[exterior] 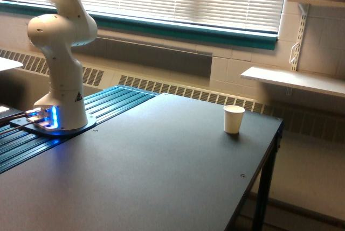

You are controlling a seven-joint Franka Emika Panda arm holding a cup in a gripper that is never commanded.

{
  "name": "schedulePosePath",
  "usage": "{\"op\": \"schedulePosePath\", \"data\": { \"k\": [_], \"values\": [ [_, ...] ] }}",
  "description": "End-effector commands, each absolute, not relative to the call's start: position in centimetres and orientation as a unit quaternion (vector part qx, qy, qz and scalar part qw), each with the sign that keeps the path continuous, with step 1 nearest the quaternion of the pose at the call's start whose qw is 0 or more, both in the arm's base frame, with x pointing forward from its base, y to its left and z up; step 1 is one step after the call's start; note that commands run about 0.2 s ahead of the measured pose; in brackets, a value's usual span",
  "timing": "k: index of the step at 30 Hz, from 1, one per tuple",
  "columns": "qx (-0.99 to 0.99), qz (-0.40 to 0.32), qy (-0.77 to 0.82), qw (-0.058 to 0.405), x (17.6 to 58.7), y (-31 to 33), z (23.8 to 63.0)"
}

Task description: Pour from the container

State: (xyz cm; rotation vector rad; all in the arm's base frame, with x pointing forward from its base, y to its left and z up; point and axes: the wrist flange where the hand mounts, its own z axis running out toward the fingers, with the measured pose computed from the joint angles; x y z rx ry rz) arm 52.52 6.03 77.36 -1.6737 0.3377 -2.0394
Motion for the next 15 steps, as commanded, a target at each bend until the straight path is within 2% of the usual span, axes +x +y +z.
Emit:
{"op": "schedulePosePath", "data": {
  "k": [1,4,10,15],
  "values": [
    [-0.625,-0.733,0.152,0.222,52.0,3.8,79.8],
    [-0.644,-0.708,0.178,0.230,52.7,3.1,79.0],
    [-0.695,-0.636,0.233,0.241,54.4,1.6,74.4],
    [-0.727,-0.566,0.282,0.269,54.7,1.6,70.4]
  ]
}}
